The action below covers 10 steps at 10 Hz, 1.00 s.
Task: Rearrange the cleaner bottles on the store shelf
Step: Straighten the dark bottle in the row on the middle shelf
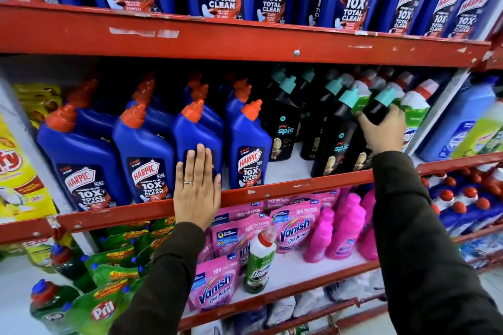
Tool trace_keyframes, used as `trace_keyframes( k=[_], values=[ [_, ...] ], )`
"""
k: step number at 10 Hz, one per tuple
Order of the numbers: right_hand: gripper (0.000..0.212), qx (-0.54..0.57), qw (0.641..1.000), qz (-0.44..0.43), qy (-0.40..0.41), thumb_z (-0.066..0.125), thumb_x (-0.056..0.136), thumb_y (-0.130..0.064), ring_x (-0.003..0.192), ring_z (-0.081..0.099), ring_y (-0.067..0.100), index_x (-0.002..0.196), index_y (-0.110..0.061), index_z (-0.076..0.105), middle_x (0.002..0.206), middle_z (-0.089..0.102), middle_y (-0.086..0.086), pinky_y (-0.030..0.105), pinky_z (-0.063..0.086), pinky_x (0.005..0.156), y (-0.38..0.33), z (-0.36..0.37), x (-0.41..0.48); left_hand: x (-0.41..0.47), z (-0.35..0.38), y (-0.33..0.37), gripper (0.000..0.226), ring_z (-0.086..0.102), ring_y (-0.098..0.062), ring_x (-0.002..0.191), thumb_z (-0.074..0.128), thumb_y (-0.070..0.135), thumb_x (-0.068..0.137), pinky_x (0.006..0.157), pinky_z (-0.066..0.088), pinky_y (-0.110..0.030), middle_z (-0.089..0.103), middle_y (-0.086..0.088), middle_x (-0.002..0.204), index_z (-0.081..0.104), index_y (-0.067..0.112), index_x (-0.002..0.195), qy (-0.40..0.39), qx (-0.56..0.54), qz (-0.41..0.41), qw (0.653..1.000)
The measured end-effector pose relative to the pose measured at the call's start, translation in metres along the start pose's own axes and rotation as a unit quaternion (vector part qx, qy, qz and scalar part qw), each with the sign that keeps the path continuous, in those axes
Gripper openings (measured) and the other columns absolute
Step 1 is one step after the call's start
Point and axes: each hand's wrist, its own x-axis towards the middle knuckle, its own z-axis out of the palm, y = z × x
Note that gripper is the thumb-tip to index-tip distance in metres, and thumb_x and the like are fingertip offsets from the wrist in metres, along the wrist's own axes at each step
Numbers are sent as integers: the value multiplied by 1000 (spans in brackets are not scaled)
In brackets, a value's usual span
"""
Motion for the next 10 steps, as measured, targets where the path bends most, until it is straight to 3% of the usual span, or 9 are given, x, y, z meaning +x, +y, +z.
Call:
trace_keyframes(
  k=[1, 3, 4, 6, 7, 10],
  values=[
    [55, 35, 999, 0, 18, 74, 92, -27, 125, 56, 42, 129, 8, 55, 130, 59, 29, 45, 43, 107, 2, 1, -2, 0, 0, 0, 77, -17, -20, 158, 32, 32, 104, 130, -8, -39, -21, -6, 170, -12, 8, 162, 0, 1, -1, 1000],
    [66, -8, 993, -45, 104, 68, 95, -36, 135, 47, 40, 141, 6, 47, 141, 54, 26, 45, 35, 112, -15, -14, -30, -1, 2, -1, 76, -16, -20, 158, 32, 32, 104, 130, -8, -39, -20, -6, 170, -11, 8, 162, 2, 3, -1, 1000],
    [66, -32, 988, -67, 136, 68, 92, -43, 133, 48, 38, 141, -2, 51, 140, 58, 18, 46, 36, 109, -41, -32, -43, -1, 3, -1, 76, -16, -20, 158, 32, 32, 104, 130, -8, -39, -20, -6, 170, -11, 8, 162, 4, 3, 0, 1000],
    [65, 39, 994, -80, 69, 75, 76, -63, 112, 67, 27, 122, -17, 69, 115, 76, 6, 41, 54, 94, -81, -50, -72, -2, 2, -2, 76, -16, -20, 158, 31, 32, 104, 130, -9, -39, -20, -6, 170, -11, 8, 162, 0, 6, -1, 1000],
    [65, 74, 993, -80, 34, 79, 74, -64, 109, 71, 21, 119, -18, 71, 115, 77, 2, 39, 56, 94, -96, -38, -85, -1, 2, -1, 76, -15, -20, 158, 31, 32, 104, 130, -9, -39, -19, -6, 170, -11, 8, 163, -1, 3, -1, 1000],
    [68, 38, 993, -108, -6, 82, 69, -67, 112, 71, 27, 117, -21, 69, 117, 77, 1, 36, 54, 86, -100, 19, -110, 0, 0, 0, 77, -15, -21, 158, 32, 33, 104, 130, -9, -39, -19, -7, 170, -11, 7, 162, -2, 12, -2, 1000]
  ],
)
